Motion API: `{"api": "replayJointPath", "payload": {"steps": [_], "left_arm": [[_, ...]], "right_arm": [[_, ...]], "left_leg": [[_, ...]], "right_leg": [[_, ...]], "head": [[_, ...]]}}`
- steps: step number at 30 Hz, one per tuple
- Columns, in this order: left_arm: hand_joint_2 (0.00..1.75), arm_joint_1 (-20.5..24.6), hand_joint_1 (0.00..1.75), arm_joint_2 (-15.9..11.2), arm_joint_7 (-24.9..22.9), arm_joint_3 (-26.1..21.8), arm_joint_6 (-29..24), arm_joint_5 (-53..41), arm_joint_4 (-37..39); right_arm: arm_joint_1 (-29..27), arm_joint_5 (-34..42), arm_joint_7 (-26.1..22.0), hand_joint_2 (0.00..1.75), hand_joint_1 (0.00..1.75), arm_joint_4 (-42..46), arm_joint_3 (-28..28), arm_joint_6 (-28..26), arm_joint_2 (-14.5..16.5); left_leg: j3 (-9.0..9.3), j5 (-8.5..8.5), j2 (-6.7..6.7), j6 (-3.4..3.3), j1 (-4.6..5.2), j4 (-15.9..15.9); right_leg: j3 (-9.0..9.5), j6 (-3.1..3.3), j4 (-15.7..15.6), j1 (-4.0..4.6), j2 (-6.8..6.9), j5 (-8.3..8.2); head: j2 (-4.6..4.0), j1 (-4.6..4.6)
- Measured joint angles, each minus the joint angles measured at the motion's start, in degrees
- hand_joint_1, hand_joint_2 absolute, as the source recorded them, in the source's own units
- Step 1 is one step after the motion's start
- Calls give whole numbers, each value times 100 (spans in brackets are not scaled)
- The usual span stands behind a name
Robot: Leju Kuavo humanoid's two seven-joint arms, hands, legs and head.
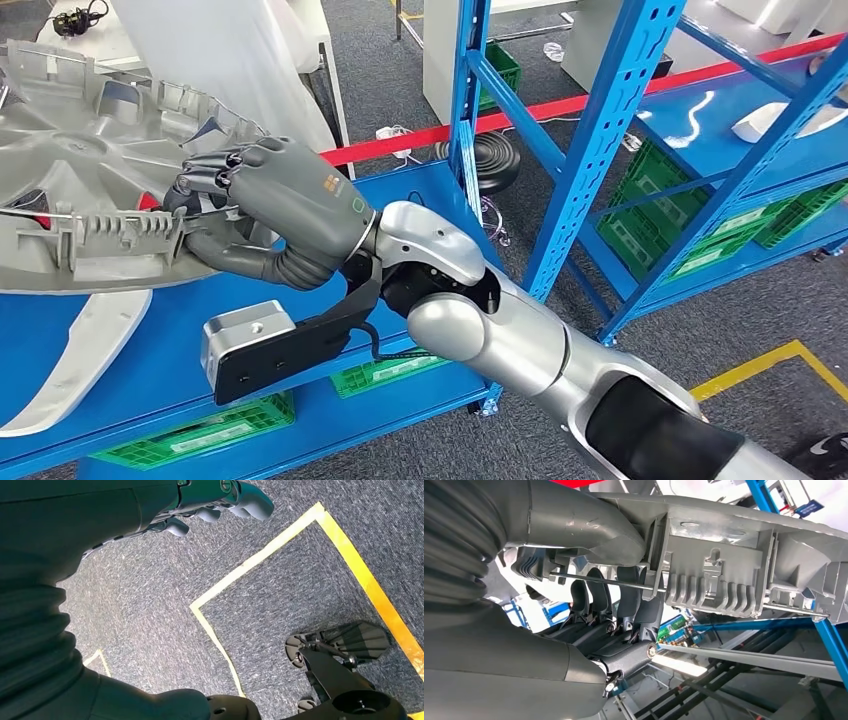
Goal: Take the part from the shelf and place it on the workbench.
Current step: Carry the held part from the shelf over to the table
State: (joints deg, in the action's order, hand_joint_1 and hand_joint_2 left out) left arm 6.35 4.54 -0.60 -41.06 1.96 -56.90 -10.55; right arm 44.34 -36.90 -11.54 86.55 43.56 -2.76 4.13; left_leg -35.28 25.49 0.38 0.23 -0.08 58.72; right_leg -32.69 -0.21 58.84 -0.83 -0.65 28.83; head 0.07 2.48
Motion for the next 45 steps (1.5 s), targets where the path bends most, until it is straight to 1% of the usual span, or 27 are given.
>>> {"api": "replayJointPath", "payload": {"steps": [2,3,5,7,8,10,12,16,17,19,21,22,23,24,25,27,28,31,32,33,36,37,38,39,41,43,45], "left_arm": [[175,7,0,2,-6,-17,7,4,0],[175,11,0,2,-8,-25,9,9,0],[175,12,0,1,-12,-38,16,20,0],[175,8,0,1,-14,-45,30,23,1],[175,7,0,2,-15,-51,37,23,2],[175,8,0,4,-15,-63,42,22,1],[175,10,0,4,-15,-69,42,19,0],[175,-1,0,2,-26,-76,42,0,1],[175,-5,0,2,-31,-77,42,-4,1],[175,-5,0,5,-35,-77,42,-5,2],[175,-3,0,11,-37,-77,42,-7,3],[175,-3,0,13,-38,-77,42,-8,3],[175,-3,0,13,-40,-77,42,-9,2],[175,-1,0,13,-41,-77,42,-9,2],[175,3,0,11,-41,-77,42,-10,1],[175,22,0,9,-40,-77,42,-10,-2],[175,32,0,10,-39,-77,42,-10,-3],[175,40,0,13,-42,-79,42,-10,-2],[175,39,0,13,-46,-79,42,-10,-1],[175,38,0,10,-52,-80,42,-10,-1],[175,41,0,3,-72,-82,42,-10,-1],[175,37,0,3,-79,-84,42,-10,0],[175,31,0,5,-84,-87,42,-10,1],[175,24,0,8,-87,-94,42,-10,1],[175,18,0,19,-91,-114,42,-9,1],[175,16,0,26,-91,-127,42,-8,1],[175,13,0,27,-91,-129,42,-8,2]], "right_arm": [[2,-20,6,175,175,-4,1,-26,-1],[2,-22,2,175,175,-11,1,-35,-2],[-2,-22,-9,175,175,-43,2,-42,-5],[-11,-18,-16,175,175,-88,8,-43,-14],[-13,-16,-19,175,175,-109,14,-43,-18],[-13,-15,-27,175,175,-138,27,-43,-22],[-12,-14,-43,175,175,-147,33,-46,-21],[-11,-12,-58,175,175,-155,42,-54,-22],[-10,-13,-60,175,175,-156,44,-54,-21],[-10,-13,-61,175,175,-157,46,-53,-18],[-16,-13,-60,175,175,-158,47,-52,-18],[-22,-13,-59,175,175,-160,48,-53,-19],[-28,-13,-58,175,175,-162,48,-52,-19],[-33,-13,-57,175,175,-164,49,-52,-20],[-36,-13,-57,175,175,-166,49,-53,-19],[-34,-13,-55,175,175,-166,49,-53,-17],[-31,-12,-56,175,175,-165,49,-52,-16],[-24,-10,-60,175,175,-168,51,-53,-19],[-22,-7,-64,175,175,-172,51,-54,-22],[-22,-4,-69,175,175,-176,51,-54,-25],[-30,3,-84,175,175,-193,51,-55,-34],[-36,3,-86,175,175,-201,51,-55,-37],[-40,2,-86,175,175,-209,51,-54,-39],[-42,2,-86,175,175,-214,51,-54,-42],[-38,0,-87,175,175,-219,51,-54,-42],[-35,-1,-90,175,175,-219,51,-54,-32],[-33,-1,-93,175,175,-219,51,-54,-24]], "left_leg": [[19,-58,-17,-52,-28,-68],[22,-81,-27,-73,-45,-99],[-2,-97,-40,-91,-43,-99],[-37,-103,-48,-84,-46,-72],[-57,-108,-50,-75,-52,-52],[-107,-118,-46,-41,-69,6],[-167,-142,-31,34,-72,57],[-230,-218,-11,227,-86,57],[-273,-129,-12,262,-96,127],[-441,292,-18,301,-106,584],[-633,734,-19,325,-107,1292],[-649,815,-19,329,-106,1520],[-577,790,-19,323,-105,1567],[-401,682,-18,308,-103,1405],[-137,553,-18,283,-100,1075],[384,473,-13,225,-74,325],[522,481,-9,198,-54,84],[515,408,-15,92,-19,-64],[493,353,-30,47,-27,-77],[453,292,-46,-1,-40,-94],[237,106,-71,-76,-47,-93],[150,45,-73,-75,-46,-84],[57,-14,-75,-70,-45,-70],[-35,-70,-77,-59,-46,-49],[-203,-166,-77,-26,-48,14],[-301,-241,-69,34,-39,69],[-327,-333,-65,116,-38,61]], "right_leg": [[-48,-37,122,5,9,113],[-135,-49,330,7,15,265],[-430,-66,1027,1,25,652],[-633,-78,1536,-8,27,801],[-594,-82,1497,-15,30,713],[-241,-86,855,-34,41,390],[49,-38,289,-14,32,194],[6,172,162,19,16,102],[-24,224,149,16,25,57],[-106,298,132,6,42,-35],[-218,319,135,21,46,-123],[-281,318,138,31,47,-171],[-345,313,142,39,46,-220],[-407,304,145,44,45,-267],[-460,291,149,46,43,-311],[-530,240,148,50,45,-392],[-545,205,142,48,50,-432],[-567,92,112,30,55,-538],[-593,60,151,26,51,-477],[-646,31,289,23,48,-305],[-911,-25,1240,18,44,479],[-951,-34,1524,19,44,588],[-914,-36,1654,19,45,566],[-778,-32,1586,19,45,440],[-256,-1,957,22,49,223],[187,57,305,49,46,267],[269,131,107,83,38,301]], "head": [[0,10],[0,21],[0,40],[0,43],[0,44],[0,45],[0,47],[0,42],[0,42],[0,30],[0,25],[0,26],[0,26],[0,25],[0,25],[0,29],[0,31],[0,38],[0,39],[0,40],[0,48],[0,48],[0,48],[0,48],[0,49],[0,49],[0,55]]}}
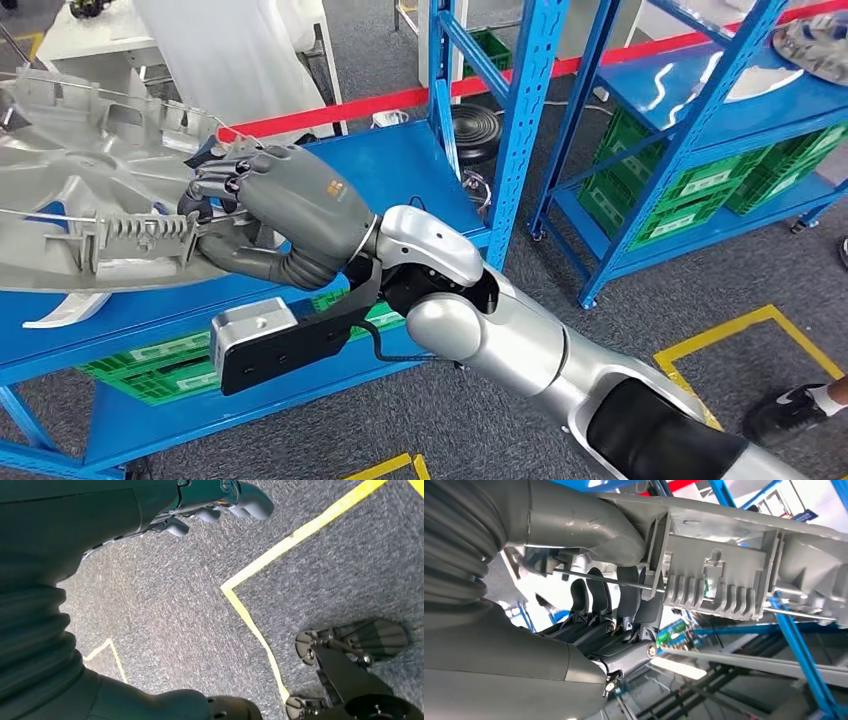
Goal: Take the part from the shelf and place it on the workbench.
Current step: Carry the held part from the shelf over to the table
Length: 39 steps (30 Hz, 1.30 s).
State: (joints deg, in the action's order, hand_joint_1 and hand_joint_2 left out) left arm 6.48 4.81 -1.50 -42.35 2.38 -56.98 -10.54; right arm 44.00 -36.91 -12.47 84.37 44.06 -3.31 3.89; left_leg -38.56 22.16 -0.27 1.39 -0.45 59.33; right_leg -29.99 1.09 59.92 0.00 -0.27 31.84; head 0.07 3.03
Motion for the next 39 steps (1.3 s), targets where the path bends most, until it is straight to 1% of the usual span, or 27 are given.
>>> {"api": "replayJointPath", "payload": {"steps": [2,3,6,7,8,9,11,13,14,15,17,18,21,22,23,24,26,28,29,30,32,33,34,36,37,38,39], "left_arm": [[175,-9,0,-3,-1,-3,0,0,0],[175,-14,0,-3,-1,-4,0,0,0],[175,-19,0,1,8,-5,0,0,1],[175,-18,0,2,12,-5,0,0,1],[175,-16,0,2,15,-5,0,0,1],[175,-15,0,2,17,-5,0,0,-1],[175,-6,0,2,16,-5,0,0,-5],[175,19,0,3,15,-5,-1,0,-18],[175,32,0,4,13,-5,-1,0,-23],[175,40,0,5,8,-6,-2,0,-25],[175,36,0,11,-9,-9,-2,0,-21],[175,29,0,10,-19,-12,-2,0,-21],[175,24,0,-2,-28,-23,-4,-1,-25],[175,26,0,-3,-27,-27,-4,-3,-25],[175,25,0,-2,-27,-31,-4,-7,-25],[175,23,0,0,-27,-34,-4,-12,-24],[175,23,0,2,-27,-37,-4,-21,-23],[175,31,0,5,-27,-38,-4,-26,-24],[175,34,0,7,-28,-39,-4,-27,-25],[175,36,0,8,-28,-39,-3,-28,-25],[175,28,0,3,-28,-42,-1,-36,-24],[175,21,0,0,-30,-43,1,-43,-23],[175,14,0,-3,-31,-44,2,-51,-21],[175,9,0,-4,-27,-44,4,-64,-19],[175,9,0,-4,-24,-44,4,-68,-17],[175,10,0,-5,-20,-44,4,-70,-17],[175,10,0,-7,-19,-45,4,-74,-18]], "right_arm": [[5,1,-4,175,175,-3,0,1,3],[7,0,-5,175,175,-5,0,0,8],[9,-6,-14,175,175,-10,0,-2,24],[6,-8,-16,175,175,-13,0,-2,26],[3,-9,-17,175,175,-15,0,-2,26],[1,-10,-16,175,175,-17,0,-2,26],[-1,-10,-16,175,175,-17,0,-2,31],[6,-11,-16,175,175,-15,0,-3,50],[10,-12,-16,175,175,-14,1,-4,62],[13,-13,-15,175,175,-14,1,-4,69],[12,-14,-16,175,175,-17,2,-4,70],[10,-15,-15,175,175,-19,2,-5,68],[9,-22,-13,175,175,-20,2,-6,62],[8,-28,-11,175,175,-20,2,-6,60],[7,-37,-7,175,175,-20,2,-6,58],[6,-44,-1,175,175,-20,2,-6,57],[9,-58,8,175,175,-19,2,-6,57],[20,-66,13,175,175,-15,3,-7,69],[25,-69,13,175,175,-13,4,-9,77],[28,-72,14,175,175,-11,5,-12,84],[24,-83,16,175,175,-11,7,-21,87],[21,-90,19,175,175,-10,7,-26,89],[19,-96,21,175,175,-10,7,-33,91],[12,-107,24,175,175,-9,7,-49,96],[4,-111,26,175,175,-9,7,-56,95],[-6,-116,26,175,175,-9,7,-62,94],[-13,-119,27,175,175,-9,7,-65,94]], "left_leg": [[-34,-14,7,76,-21,-3],[-83,118,12,108,-30,85],[-317,922,20,194,-52,960],[-357,1071,20,216,-58,1297],[-338,1079,20,229,-61,1512],[-239,972,20,234,-63,1556],[259,732,22,216,-67,1070],[875,807,35,150,-41,245],[1039,883,45,105,-21,-34],[1080,908,52,54,4,-165],[978,801,43,-56,7,-186],[924,730,27,-113,1,-190],[685,508,-10,-218,-4,-189],[586,435,-12,-225,2,-179],[480,364,-12,-226,7,-163],[371,297,-12,-220,10,-140],[173,183,-11,-196,11,-76],[34,93,-4,-149,21,-12],[0,47,-2,-115,24,4],[-17,-4,-2,-77,22,2],[-35,-81,1,-1,5,-26],[-67,0,6,33,-3,19],[-125,194,12,64,-10,158],[-275,795,18,121,-31,759],[-332,1011,18,147,-42,1117],[-342,1088,18,168,-51,1403],[-282,1017,18,184,-60,1538]], "right_leg": [[-70,90,-29,-15,11,-119],[-118,136,-50,-26,19,-191],[-350,198,-66,-38,29,-405],[-443,195,-64,-36,29,-477],[-537,186,-61,-34,30,-550],[-630,173,-59,-34,30,-622],[-792,134,-51,-35,30,-761],[-892,75,-52,-25,33,-886],[-914,41,-64,-25,38,-948],[-928,5,-89,-28,43,-1014],[-978,-67,-107,-43,40,-1059],[-1040,-101,-25,-50,34,-931],[-1343,-166,859,-61,26,-99],[-1412,-175,1229,-58,26,74],[-1416,-175,1490,-54,25,111],[-1327,-167,1578,-49,25,27],[-850,-129,1181,-36,26,-236],[-234,-70,402,-4,29,-169],[-50,-43,122,13,27,-79],[30,-14,-37,31,25,-14],[-25,52,-100,29,31,-104],[-71,95,-117,17,38,-177],[-134,131,-137,0,45,-258],[-298,169,-144,-17,47,-413],[-390,168,-140,-18,47,-488],[-485,159,-133,-19,47,-561],[-582,145,-122,-22,48,-631]], "head": [[0,5],[0,0],[0,-18],[0,-19],[0,-19],[0,-20],[0,-19],[0,-16],[0,-19],[0,-19],[0,-27],[0,-25],[0,-22],[0,-21],[0,-22],[0,-21],[0,-21],[0,-21],[0,-15],[0,-8],[0,5],[0,0],[0,-7],[0,-19],[0,-20],[0,-19],[0,-19]]}}
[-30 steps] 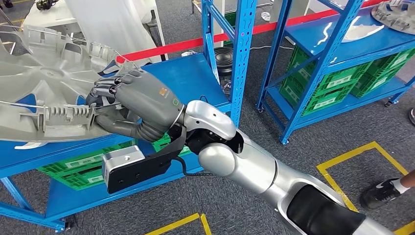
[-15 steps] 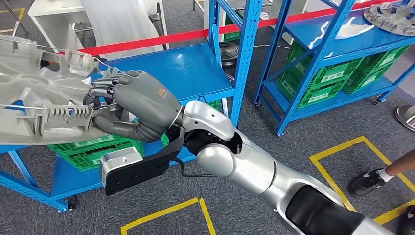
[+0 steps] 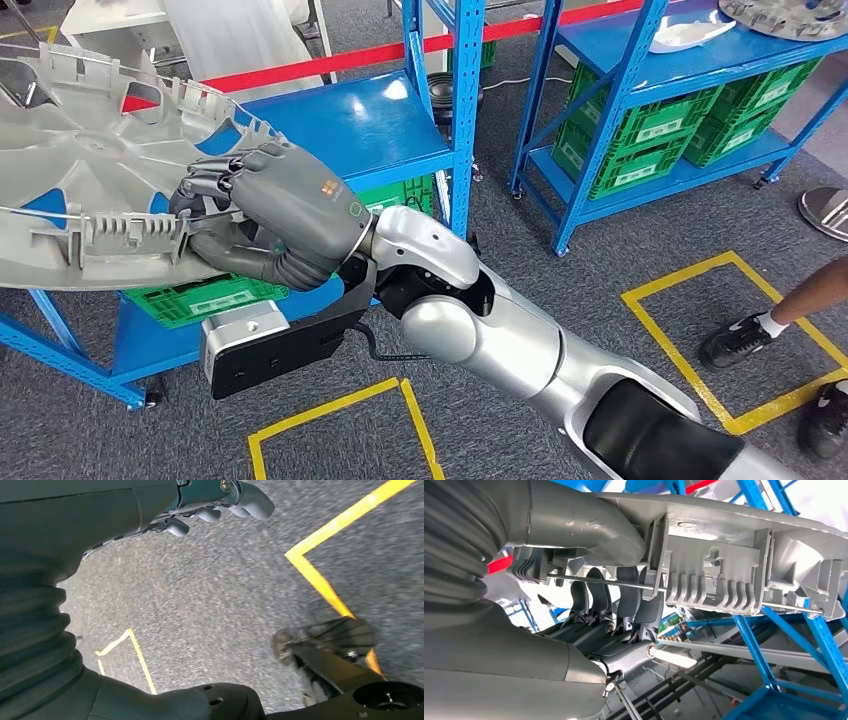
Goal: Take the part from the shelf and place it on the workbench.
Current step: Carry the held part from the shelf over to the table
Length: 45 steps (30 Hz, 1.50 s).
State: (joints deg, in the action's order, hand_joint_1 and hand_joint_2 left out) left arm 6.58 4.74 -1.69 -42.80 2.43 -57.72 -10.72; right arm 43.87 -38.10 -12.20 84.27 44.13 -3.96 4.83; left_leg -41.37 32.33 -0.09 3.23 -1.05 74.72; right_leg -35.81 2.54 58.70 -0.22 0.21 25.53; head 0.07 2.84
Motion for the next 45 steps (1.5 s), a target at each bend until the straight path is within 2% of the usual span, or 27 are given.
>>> {"api": "replayJointPath", "payload": {"steps": [1,2,3,5,6,8,9,11,13,14,16,18,20,22,24,25,28,29,31,33,35,37,39,41,43,44,45], "left_arm": [[175,1,0,-2,1,-1,0,-2,-2],[175,4,0,-4,1,-1,0,-4,-4],[175,13,0,-4,2,-2,0,-5,-6],[175,34,0,-1,10,-2,0,-7,-10],[175,41,0,2,13,-2,0,-7,-10],[175,33,0,3,13,-2,0,-8,-8],[175,26,0,3,9,-3,1,-9,-7],[175,18,0,-4,2,-7,2,-17,-8],[175,21,0,-14,2,-10,7,-32,-11],[175,22,0,-15,2,-11,10,-42,-11],[175,21,0,-13,1,-12,22,-61,-9],[175,26,0,-10,-5,-13,31,-75,-8],[175,34,0,-3,-14,-13,33,-82,-9],[175,38,0,3,-20,-15,32,-84,-9],[175,33,0,1,-28,-22,23,-84,-7],[175,30,0,1,-33,-26,18,-84,-6],[175,24,0,4,-39,-31,13,-85,-2],[175,25,0,4,-39,-31,13,-85,-2],[175,27,0,1,-39,-33,13,-86,-2],[175,36,0,-2,-40,-34,13,-86,-5],[175,54,0,1,-38,-34,11,-86,-9],[175,63,0,6,-37,-37,7,-85,-9],[175,49,0,9,-41,-42,4,-84,-7],[175,38,0,3,-48,-45,2,-84,-7],[175,45,0,-8,-51,-47,-1,-83,-9],[175,49,0,-11,-52,-48,-1,-82,-10],[175,50,0,-11,-54,-48,-1,-80,-10]], "right_arm": [[-6,-1,1,175,175,0,1,-2,0],[-8,-2,1,175,175,1,1,-3,1],[-8,-4,1,175,175,7,1,-3,2],[-5,-12,-1,175,175,21,1,-4,4],[-4,-15,-1,175,175,28,1,-6,4],[-11,-17,-2,175,175,28,2,-10,-8],[-16,-17,-2,175,175,27,2,-13,-21],[-26,-17,-2,175,175,27,2,-16,-49],[-46,-16,0,175,175,27,2,-17,-76],[-64,-16,-1,175,175,27,2,-17,-90],[-102,-17,-1,175,175,32,2,-17,-116],[-119,-21,3,175,175,58,2,-17,-132],[-122,-31,9,175,175,103,2,-18,-136],[-118,-36,15,175,175,131,2,-19,-139],[-115,-37,19,175,175,134,2,-19,-142],[-113,-39,22,175,175,134,2,-17,-140],[-107,-48,36,175,175,134,2,-13,-138],[-109,-50,38,175,175,134,2,-11,-138],[-113,-52,40,175,175,134,2,-10,-138],[-113,-52,44,175,175,134,2,-9,-137],[-109,-57,46,175,175,135,2,-10,-134],[-110,-66,51,175,175,136,2,-11,-132],[-124,-69,54,175,175,134,2,-10,-135],[-138,-71,57,175,175,134,2,-9,-144],[-154,-72,60,175,175,134,2,-9,-151],[-165,-72,60,175,175,134,2,-9,-152],[-178,-72,60,175,175,134,2,-9,-154]], "left_leg": [[150,-154,0,12,-11,-50],[399,-298,0,20,-25,-292],[710,-323,3,27,-31,-675],[1178,-175,28,-30,-14,-1392],[1252,-100,40,-81,9,-1573],[1183,-178,32,-211,31,-1641],[1135,-245,19,-273,34,-1644],[1005,-391,-12,-364,29,-1657],[832,-529,-16,-402,47,-1649],[739,-596,-17,-408,58,-1641],[557,-716,-19,-407,74,-1611],[403,-815,-18,-388,82,-1570],[308,-914,-19,-341,91,-1556],[277,-1026,-21,-274,85,-1595],[231,-1044,-14,-209,82,-1605],[182,-918,-7,-180,83,-1508],[-55,-170,5,-92,48,-608],[-111,-19,5,-66,34,-266],[-6,-82,4,-28,7,-36],[460,-342,4,-1,-26,-556],[965,-336,22,-17,-16,-1292],[1116,-254,43,-94,23,-1608],[1030,-333,30,-210,27,-1631],[916,-451,2,-324,15,-1647],[768,-577,-10,-388,22,-1641],[686,-640,-11,-400,29,-1634],[599,-702,-14,-403,36,-1624]], "right_leg": [[-98,-20,15,-6,1,-68],[-191,-44,35,-12,1,-133],[-272,-75,56,-13,1,-191],[-364,-144,74,-8,4,-301],[-381,-181,55,-7,6,-366],[-409,-257,3,-27,5,-480],[-448,-290,32,-38,-1,-421],[-589,-332,400,-52,-11,27],[-749,-349,1146,-46,-14,613],[-780,-347,1482,-40,-15,748],[-609,-314,1664,-19,-16,632],[-84,-239,1090,17,-18,409],[450,-170,297,62,-20,466],[615,-135,-45,96,-22,531],[556,-84,-97,65,-6,419],[520,-49,-125,43,6,358],[354,2,-130,19,24,181],[282,-5,-119,18,26,130],[124,-30,-86,10,28,27],[-20,-78,-38,-6,27,-58],[-133,-147,11,-8,28,-134],[-200,-210,15,-5,34,-234],[-256,-271,12,-15,30,-284],[-379,-324,272,-27,17,25],[-561,-351,966,-31,6,615],[-630,-357,1343,-30,2,824],[-637,-355,1602,-28,-1,890]], "head": [[0,0],[0,0],[0,-1],[0,8],[0,13],[0,11],[0,11],[0,19],[0,27],[0,27],[0,27],[0,27],[0,25],[0,31],[0,36],[0,31],[0,19],[0,18],[0,18],[0,19],[0,21],[0,28],[0,29],[0,45],[0,62],[0,62],[0,62]]}}
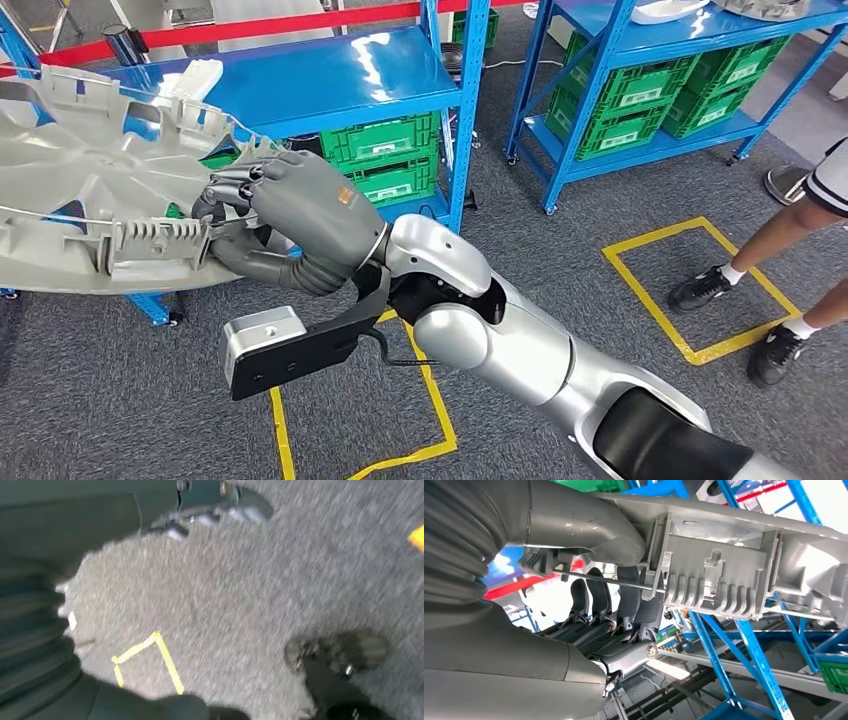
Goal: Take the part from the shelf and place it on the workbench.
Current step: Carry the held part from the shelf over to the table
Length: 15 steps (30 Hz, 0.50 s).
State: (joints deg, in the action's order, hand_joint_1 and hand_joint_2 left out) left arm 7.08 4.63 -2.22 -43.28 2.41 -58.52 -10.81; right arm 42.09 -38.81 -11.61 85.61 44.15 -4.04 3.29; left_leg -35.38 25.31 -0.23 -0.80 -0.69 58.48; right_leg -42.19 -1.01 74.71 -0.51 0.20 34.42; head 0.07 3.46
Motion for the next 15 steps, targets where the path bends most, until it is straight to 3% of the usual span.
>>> {"api": "replayJointPath", "payload": {"steps": [1,2,3,4,6,7,9,10,11,12,14,15], "left_arm": [[175,-1,0,0,-3,-1,0,2,1],[175,-3,0,0,-5,-1,0,3,1],[175,-3,0,0,-7,-2,-1,5,2],[175,-2,0,3,-5,-2,-1,6,2],[175,-2,0,8,4,-2,-1,5,2],[175,-2,0,10,8,-2,-1,4,2],[175,-4,0,4,11,-3,-1,-4,3],[175,-6,0,-2,7,-4,0,-10,4],[175,-10,0,-7,3,-4,1,-19,5],[175,-9,0,-12,-2,-4,2,-26,7],[175,-4,0,-15,-7,-4,3,-35,8],[175,-1,0,-17,-7,-4,3,-38,8]], "right_arm": [[-8,0,0,175,175,0,0,0,-1],[-12,-1,0,175,175,0,0,1,-2],[-11,-1,0,175,175,0,0,1,-2],[-5,-2,1,175,175,1,0,2,2],[9,-4,-2,175,175,2,0,2,11],[17,-5,-3,175,175,3,0,2,15],[25,-7,-7,175,175,1,0,2,16],[31,-7,-8,175,175,0,0,3,17],[35,-8,-9,175,175,-1,0,3,19],[42,-8,-11,175,175,-3,0,4,20],[47,-7,-25,175,175,-7,0,8,22],[47,-5,-36,175,175,-13,0,9,21]], "left_leg": [[-89,-61,-2,4,4,15],[-178,-118,-4,11,7,32],[-260,-177,-3,21,7,53],[-329,-231,1,40,11,71],[-400,-345,7,98,10,76],[-413,-408,6,136,4,58],[-436,-518,8,212,-6,-3],[-475,-447,13,246,-9,23],[-529,-258,19,277,-10,139],[-594,39,22,304,-22,377],[-705,612,22,361,-32,1091],[-718,708,22,385,-37,1427]], "right_leg": [[75,10,85,3,-3,-63],[244,28,-27,8,-4,-211],[510,57,-315,16,-6,-356],[835,95,-738,33,-6,-387],[1324,140,-1463,72,-10,-289],[1412,152,-1642,94,-12,-231],[1342,192,-1703,91,-5,-337],[1282,233,-1723,75,3,-415],[1210,274,-1746,54,12,-505],[1130,305,-1759,42,21,-594],[942,328,-1751,45,22,-755],[837,324,-1740,46,26,-833]], "head": [[1,1],[1,1],[1,1],[1,1],[0,-3],[0,0],[0,7],[0,4],[0,-7],[1,-15],[1,-25],[1,-24]]}}
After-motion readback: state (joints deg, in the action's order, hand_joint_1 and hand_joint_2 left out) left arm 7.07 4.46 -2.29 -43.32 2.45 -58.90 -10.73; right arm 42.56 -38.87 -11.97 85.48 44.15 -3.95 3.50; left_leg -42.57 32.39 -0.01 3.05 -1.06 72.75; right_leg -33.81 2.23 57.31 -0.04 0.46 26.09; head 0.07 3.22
